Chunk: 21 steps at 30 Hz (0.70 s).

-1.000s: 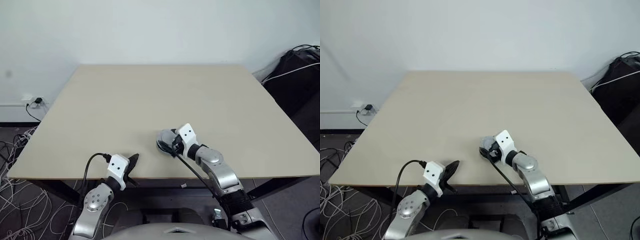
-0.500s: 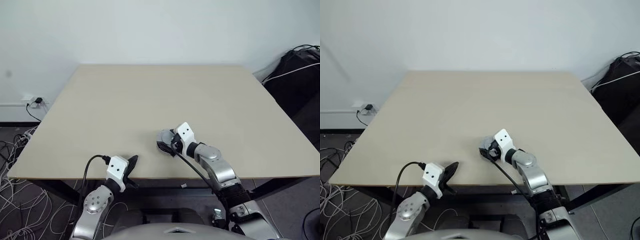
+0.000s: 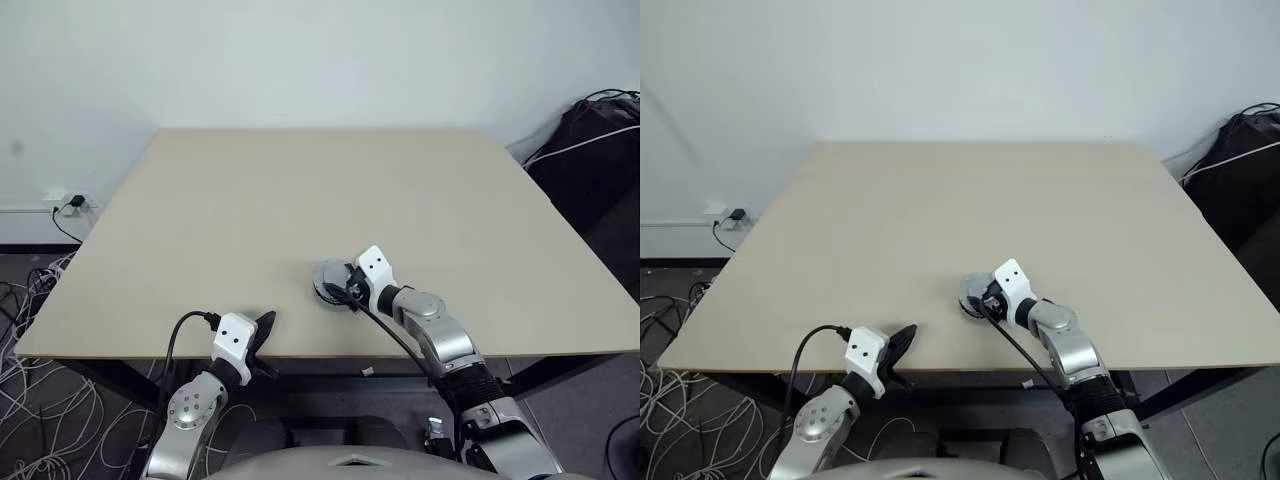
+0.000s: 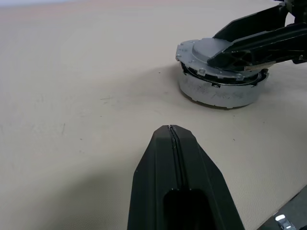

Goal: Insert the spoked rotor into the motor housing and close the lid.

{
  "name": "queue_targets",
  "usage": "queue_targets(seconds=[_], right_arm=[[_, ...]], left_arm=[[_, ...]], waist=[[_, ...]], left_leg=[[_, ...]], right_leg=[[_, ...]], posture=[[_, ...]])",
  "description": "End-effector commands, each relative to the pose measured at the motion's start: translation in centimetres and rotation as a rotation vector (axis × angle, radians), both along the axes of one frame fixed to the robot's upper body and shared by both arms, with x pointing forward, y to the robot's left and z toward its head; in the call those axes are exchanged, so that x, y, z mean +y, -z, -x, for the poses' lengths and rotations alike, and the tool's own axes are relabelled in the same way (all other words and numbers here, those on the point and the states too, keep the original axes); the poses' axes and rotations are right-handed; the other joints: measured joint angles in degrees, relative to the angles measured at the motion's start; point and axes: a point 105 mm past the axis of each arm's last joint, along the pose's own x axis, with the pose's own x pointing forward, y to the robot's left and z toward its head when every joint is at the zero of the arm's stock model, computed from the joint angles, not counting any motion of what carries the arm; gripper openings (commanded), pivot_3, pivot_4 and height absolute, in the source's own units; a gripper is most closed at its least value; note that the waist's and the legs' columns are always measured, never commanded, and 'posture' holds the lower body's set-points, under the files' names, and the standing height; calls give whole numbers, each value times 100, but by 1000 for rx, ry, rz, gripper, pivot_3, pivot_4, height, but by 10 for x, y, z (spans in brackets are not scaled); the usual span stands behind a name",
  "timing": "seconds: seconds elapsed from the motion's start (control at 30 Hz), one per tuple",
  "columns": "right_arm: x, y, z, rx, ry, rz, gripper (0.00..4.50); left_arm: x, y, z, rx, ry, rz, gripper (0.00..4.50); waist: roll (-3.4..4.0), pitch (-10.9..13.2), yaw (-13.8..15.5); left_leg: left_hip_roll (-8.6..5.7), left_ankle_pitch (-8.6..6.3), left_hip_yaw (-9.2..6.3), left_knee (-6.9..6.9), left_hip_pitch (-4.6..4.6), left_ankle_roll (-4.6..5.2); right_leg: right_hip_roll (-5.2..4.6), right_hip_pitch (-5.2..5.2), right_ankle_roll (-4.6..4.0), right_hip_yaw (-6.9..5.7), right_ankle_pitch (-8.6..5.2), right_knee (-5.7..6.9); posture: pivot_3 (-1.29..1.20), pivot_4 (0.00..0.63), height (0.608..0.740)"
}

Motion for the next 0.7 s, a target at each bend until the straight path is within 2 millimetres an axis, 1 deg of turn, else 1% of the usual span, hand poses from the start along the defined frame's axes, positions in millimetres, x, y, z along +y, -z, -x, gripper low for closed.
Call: queue_targets(seconds=[0.03,0.2,0.33,0.7], right_arm=[[-2,-15,-6,-44,-2,-12,3203],[-5,-17,-4,-20,-27,-14,3203],[-8,-13,0,12,-61,15,3203],[-8,-8,3,33,-86,73,3203]], left_arm=[[-2,-15,-6,-54,4,20,0],[-3,-15,-6,-53,7,22,0],[-3,-15,-6,-53,8,23,0],[-4,-15,-7,-52,6,26,0]], waist=[[0,0,-1],[0,-1,9],[2,-3,20],[-3,-8,52]], left_leg=[[0,0,0,0,0,0],[-2,2,0,0,-1,-3],[-6,2,0,0,-1,-3],[-11,1,2,0,-1,-2]], right_leg=[[0,0,0,0,0,0],[-2,0,0,0,0,0],[-8,0,-2,-1,-1,-1],[-12,1,-2,-1,-1,-2]], posture=[[0,0,740],[0,0,740],[0,0,740],[0,0,740]])
